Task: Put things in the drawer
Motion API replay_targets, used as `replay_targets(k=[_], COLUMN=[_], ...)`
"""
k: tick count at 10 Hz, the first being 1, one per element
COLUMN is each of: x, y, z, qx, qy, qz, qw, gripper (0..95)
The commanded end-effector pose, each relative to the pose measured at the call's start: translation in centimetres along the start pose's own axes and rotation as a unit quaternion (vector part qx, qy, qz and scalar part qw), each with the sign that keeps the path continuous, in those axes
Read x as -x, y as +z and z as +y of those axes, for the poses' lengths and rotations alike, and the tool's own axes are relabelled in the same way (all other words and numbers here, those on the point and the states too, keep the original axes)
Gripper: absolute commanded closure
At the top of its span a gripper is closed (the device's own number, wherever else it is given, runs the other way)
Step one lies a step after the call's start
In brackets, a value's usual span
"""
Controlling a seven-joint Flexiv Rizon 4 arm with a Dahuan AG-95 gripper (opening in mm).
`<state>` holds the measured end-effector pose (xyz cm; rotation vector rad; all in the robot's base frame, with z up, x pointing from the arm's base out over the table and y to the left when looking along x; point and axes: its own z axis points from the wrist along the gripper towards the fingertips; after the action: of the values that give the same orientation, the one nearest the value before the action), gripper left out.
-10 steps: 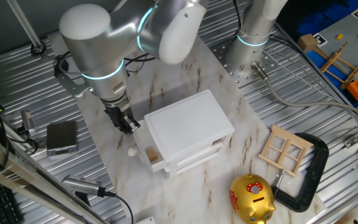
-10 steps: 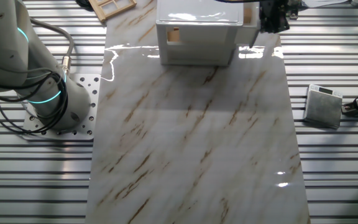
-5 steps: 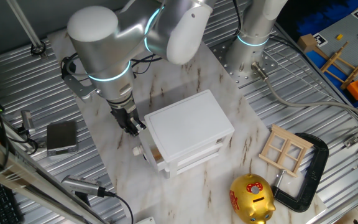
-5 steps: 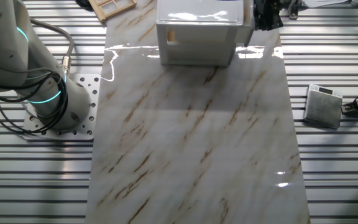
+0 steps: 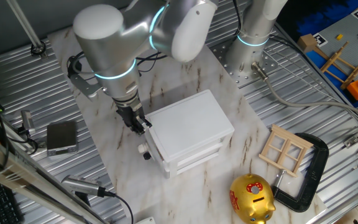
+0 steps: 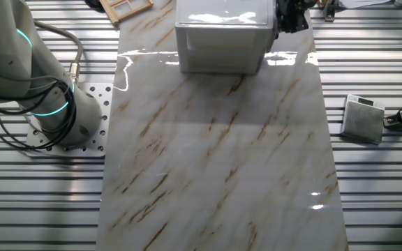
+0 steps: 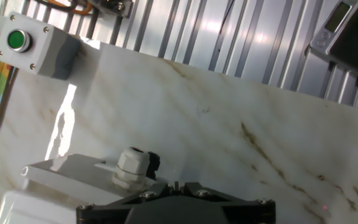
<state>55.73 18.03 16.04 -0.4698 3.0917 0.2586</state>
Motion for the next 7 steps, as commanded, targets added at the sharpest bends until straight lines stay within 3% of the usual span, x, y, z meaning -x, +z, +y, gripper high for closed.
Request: replay_targets(k=[1, 5, 7], x=[-0.2, -1.4, -1.5], y=[-0.1, 0.2, 0.0], z=[0.3, 0.5, 0.7], qx=[0.001, 0.016, 0.012], qy=[0.001, 0.0, -0.003], qz=[0.005, 0.001, 0.002], qw=[1.0, 0.9999, 0.9999], gripper=[95.0, 95.0, 95.0])
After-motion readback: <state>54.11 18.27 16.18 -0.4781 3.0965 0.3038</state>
